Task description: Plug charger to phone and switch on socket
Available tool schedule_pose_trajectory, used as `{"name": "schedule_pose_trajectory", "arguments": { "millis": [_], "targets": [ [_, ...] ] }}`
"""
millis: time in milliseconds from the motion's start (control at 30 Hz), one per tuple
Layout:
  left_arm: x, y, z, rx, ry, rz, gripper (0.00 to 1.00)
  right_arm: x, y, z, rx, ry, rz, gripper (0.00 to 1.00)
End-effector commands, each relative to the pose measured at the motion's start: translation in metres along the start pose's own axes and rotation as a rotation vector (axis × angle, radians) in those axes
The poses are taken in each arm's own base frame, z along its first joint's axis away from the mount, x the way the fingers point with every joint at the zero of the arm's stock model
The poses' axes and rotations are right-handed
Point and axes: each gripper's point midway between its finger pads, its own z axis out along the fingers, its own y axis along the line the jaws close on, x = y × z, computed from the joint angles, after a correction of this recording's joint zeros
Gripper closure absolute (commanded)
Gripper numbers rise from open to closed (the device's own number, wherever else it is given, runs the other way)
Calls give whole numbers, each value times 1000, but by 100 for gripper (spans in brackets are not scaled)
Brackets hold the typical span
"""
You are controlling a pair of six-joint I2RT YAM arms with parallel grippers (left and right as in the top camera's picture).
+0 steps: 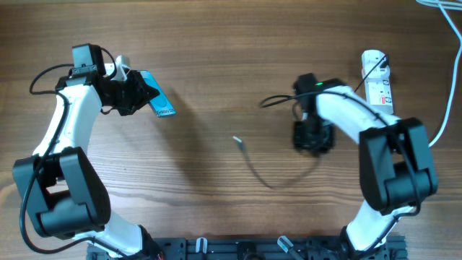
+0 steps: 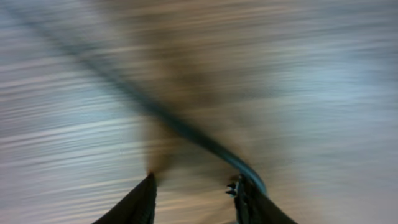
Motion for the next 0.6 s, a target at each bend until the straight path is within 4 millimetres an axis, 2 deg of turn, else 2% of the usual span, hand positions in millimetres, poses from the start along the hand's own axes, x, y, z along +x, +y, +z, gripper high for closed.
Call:
{"name": "schedule_pose_trajectory", "arguments": {
  "millis": [0,67,167,233,267,300,367,467,567],
  "targets": [
    [-4,-6,-7,18,-20,3,96,-15,-63,1,236,-39,45,56],
    [-4,-6,-7,17,-19,2,96,-19,-52,0,147,-27,22,55],
    [-4,-7,-7,18,-20,3,96,-25,-8,-16,-68,-24,-150,54],
    [-4,-6,-7,18,-20,3,96,-26,26,-37,-226,-36,-271,54],
    [-4,-7,-7,18,-20,3,96,-22,54,-57,-350,-47,-389,54],
    [-4,-6,-7,18,-20,3,96,-15,73,-73,-436,-57,-476,54],
    [-4,-7,-7,18,-20,3,96,4,96,-93,-509,-69,-614,52],
    [-4,-6,-7,18,-20,3,96,33,105,-92,-429,-29,-701,51],
    [-4,-7,-7,18,-21,3,96,53,114,-73,-323,0,-746,49]
  ]
}}
